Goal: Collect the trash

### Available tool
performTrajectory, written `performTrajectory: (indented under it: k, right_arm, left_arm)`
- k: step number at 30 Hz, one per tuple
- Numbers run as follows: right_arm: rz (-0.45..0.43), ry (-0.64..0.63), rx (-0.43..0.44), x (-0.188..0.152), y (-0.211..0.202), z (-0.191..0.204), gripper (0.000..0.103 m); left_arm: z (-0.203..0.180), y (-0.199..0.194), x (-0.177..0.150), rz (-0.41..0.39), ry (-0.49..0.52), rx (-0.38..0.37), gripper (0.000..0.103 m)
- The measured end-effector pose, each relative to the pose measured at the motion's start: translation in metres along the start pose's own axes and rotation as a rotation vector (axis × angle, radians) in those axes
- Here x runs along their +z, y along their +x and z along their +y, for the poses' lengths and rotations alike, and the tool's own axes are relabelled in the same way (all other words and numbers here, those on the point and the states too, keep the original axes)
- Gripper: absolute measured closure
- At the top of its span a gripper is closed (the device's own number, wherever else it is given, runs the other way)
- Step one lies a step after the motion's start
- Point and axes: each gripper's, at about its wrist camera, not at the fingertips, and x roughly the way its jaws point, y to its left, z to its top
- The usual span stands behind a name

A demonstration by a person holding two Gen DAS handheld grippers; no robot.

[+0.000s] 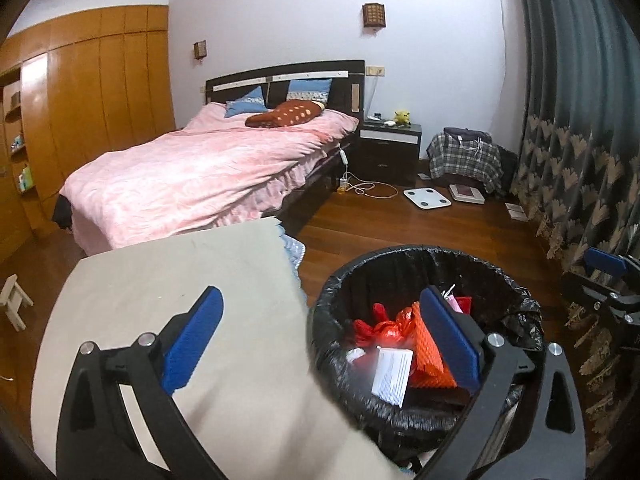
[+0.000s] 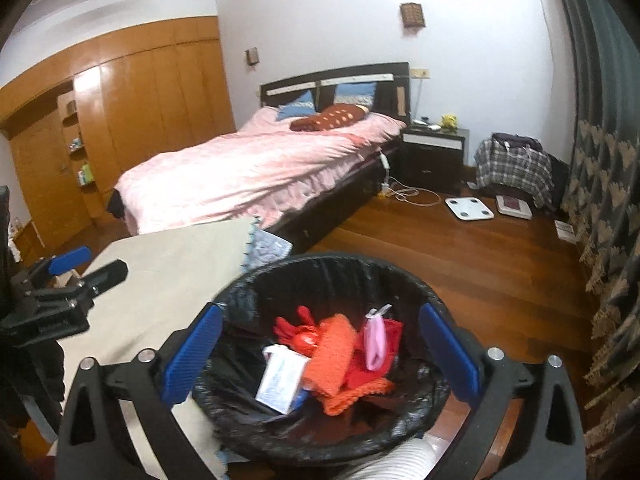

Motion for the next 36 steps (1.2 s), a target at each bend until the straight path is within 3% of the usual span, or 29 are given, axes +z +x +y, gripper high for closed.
performTrajectory:
  k: [17, 36]
  right_arm:
    - [-0.048, -0.079, 0.090, 0.006, -0.039, 0.051, 0.006]
    - [-0.053, -0.094, 0.096, 0.002, -0.045, 0.063, 0.006]
  left_arm:
    - [0.001, -0.072, -0.013, -0.069, -0.009, 0.022, 0.007]
    - [0.008, -0.085, -0.015, -0.092, -0.032, 0.022, 0.007]
